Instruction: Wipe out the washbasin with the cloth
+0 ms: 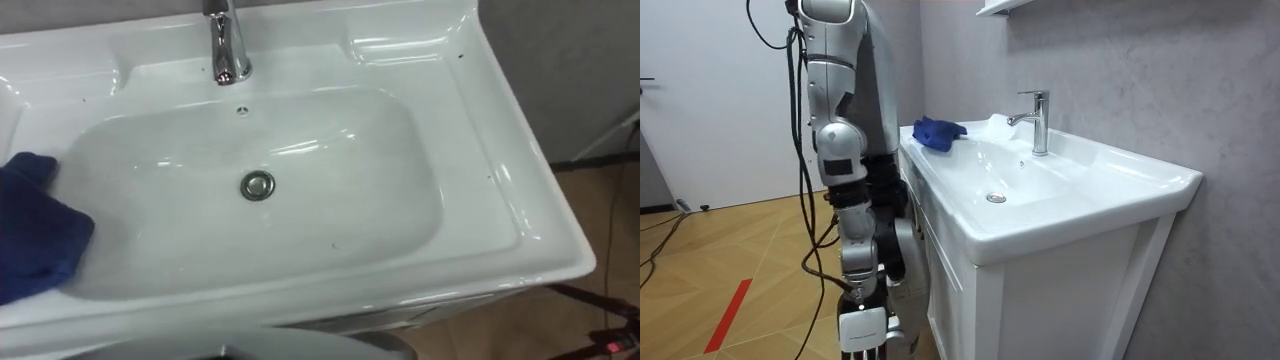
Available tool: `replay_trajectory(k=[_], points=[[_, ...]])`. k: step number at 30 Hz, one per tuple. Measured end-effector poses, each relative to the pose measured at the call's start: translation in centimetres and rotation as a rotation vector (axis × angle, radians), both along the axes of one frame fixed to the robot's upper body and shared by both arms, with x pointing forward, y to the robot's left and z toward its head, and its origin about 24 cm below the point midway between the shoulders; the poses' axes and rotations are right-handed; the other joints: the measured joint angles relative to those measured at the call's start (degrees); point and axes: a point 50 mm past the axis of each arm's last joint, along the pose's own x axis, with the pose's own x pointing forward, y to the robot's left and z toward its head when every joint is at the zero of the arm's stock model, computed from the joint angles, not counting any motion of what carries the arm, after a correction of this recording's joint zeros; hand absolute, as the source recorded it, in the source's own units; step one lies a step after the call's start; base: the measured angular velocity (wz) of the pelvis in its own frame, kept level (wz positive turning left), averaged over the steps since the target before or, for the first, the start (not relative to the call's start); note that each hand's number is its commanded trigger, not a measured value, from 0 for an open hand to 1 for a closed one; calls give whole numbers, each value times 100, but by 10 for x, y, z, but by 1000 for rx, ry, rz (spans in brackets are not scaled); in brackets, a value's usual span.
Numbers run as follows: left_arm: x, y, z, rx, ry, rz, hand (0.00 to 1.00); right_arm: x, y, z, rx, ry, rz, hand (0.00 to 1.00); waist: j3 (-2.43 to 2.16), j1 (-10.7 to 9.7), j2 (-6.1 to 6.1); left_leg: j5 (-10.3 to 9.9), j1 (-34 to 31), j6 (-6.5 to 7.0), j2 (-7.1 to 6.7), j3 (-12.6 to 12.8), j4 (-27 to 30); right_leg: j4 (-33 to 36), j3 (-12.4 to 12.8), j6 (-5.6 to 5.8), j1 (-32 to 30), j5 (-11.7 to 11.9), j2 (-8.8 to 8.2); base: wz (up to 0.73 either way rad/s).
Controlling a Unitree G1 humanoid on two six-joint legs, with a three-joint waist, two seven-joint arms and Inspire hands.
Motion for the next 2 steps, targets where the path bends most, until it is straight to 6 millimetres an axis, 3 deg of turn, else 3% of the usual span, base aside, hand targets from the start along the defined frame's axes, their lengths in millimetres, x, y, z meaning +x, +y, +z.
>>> replay_trajectory(k=[2], points=[[4,-2,-1,-25,6,-30,0,0,1,0,9,7,19,0,-2,0,-4,0,8,0,1,22,2,10,1,0,1,-1,-1,-2]])
